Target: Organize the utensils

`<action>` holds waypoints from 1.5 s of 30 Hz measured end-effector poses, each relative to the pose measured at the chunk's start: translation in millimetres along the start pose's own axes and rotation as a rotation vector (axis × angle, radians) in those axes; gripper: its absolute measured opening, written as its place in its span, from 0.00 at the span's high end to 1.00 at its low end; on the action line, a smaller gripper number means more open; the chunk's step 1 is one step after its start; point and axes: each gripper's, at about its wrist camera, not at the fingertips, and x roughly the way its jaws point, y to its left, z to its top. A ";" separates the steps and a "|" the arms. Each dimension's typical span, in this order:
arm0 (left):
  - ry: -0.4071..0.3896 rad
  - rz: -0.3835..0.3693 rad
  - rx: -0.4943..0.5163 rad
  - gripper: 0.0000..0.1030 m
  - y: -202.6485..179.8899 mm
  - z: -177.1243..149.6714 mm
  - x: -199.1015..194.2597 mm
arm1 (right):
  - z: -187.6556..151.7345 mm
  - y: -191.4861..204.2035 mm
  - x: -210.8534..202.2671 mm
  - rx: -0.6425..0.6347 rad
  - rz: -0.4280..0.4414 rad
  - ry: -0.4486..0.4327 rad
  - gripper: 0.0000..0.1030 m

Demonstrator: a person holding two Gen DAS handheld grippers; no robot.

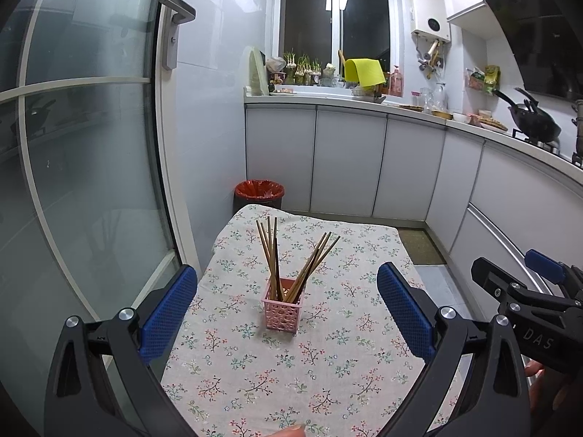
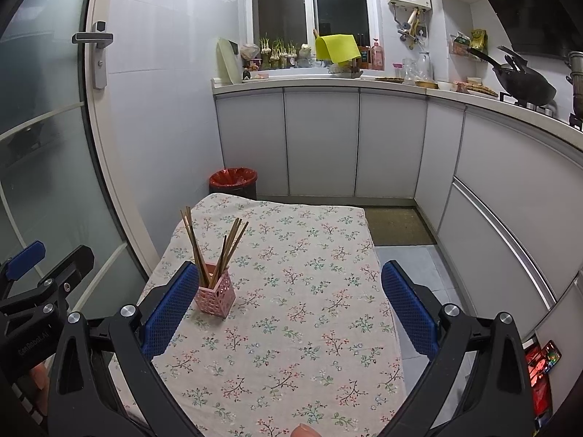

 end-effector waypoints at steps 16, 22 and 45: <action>-0.003 0.001 -0.004 0.07 2.0 0.4 0.3 | -0.1 -0.2 -0.8 -0.002 0.000 -0.002 0.07; -0.004 0.001 -0.004 0.07 3.1 0.8 0.2 | -0.2 -0.2 -0.6 -0.002 0.000 -0.002 0.07; -0.001 0.009 -0.011 0.07 -2.0 1.5 -1.8 | 7.4 0.2 -12.8 -0.017 -0.060 -0.060 0.07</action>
